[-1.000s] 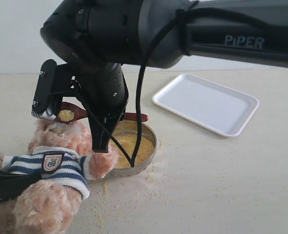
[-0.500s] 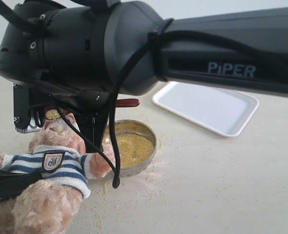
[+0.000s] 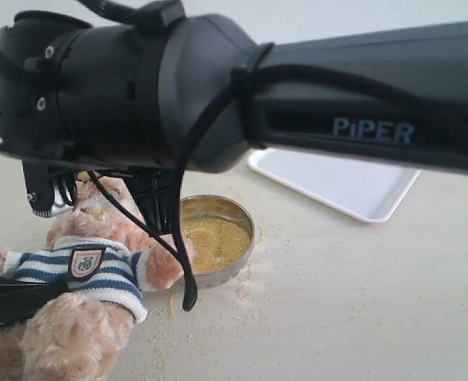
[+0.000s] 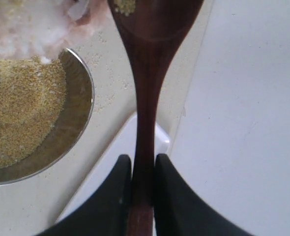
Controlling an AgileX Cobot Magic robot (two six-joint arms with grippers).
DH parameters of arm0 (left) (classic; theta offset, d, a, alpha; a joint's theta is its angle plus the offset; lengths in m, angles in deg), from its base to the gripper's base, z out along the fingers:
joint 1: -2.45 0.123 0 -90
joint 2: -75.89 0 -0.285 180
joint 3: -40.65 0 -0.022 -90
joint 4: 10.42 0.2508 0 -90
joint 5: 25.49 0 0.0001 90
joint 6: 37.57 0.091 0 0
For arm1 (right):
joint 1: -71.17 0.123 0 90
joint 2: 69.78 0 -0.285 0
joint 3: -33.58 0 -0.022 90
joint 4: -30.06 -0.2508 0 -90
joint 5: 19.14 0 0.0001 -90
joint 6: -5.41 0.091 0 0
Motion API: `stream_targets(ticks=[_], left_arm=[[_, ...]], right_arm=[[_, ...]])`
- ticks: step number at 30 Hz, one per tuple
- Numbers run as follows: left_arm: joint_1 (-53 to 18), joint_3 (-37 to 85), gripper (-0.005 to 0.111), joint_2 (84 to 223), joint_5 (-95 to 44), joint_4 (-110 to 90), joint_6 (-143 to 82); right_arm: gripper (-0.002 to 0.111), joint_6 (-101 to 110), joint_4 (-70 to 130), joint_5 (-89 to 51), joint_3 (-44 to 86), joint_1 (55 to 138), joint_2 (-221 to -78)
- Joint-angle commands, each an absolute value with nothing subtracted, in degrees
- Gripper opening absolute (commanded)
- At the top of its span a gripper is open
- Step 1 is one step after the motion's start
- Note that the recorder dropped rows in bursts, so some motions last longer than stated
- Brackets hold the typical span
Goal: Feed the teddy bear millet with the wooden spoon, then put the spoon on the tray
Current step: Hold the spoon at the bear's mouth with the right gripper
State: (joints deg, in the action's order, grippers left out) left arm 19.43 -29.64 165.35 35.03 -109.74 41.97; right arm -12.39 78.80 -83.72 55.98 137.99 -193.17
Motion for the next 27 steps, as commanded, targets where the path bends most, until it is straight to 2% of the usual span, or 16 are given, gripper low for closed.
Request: stream_targets(ticks=[1,5,15,27], left_arm=[[19.5,-29.5,0.005,165.3,37.6,-110.4,42.4],[19.5,-29.5,0.005,165.3,37.6,-110.4,42.4],[19.5,-29.5,0.005,165.3,37.8,-110.4,42.4],[20.1,-26.2,0.005,165.3,39.6,-110.0,42.1]], right_arm=[[0.000,-10.0,83.6,-82.2,52.4,139.2,-193.2],[0.000,-3.7,88.5,-81.3,50.2,139.7,-193.2],[0.000,-3.7,95.8,-78.6,50.0,143.4,-193.5],[0.000,-1.5,95.7,-89.1,50.0,143.6,-193.5]])
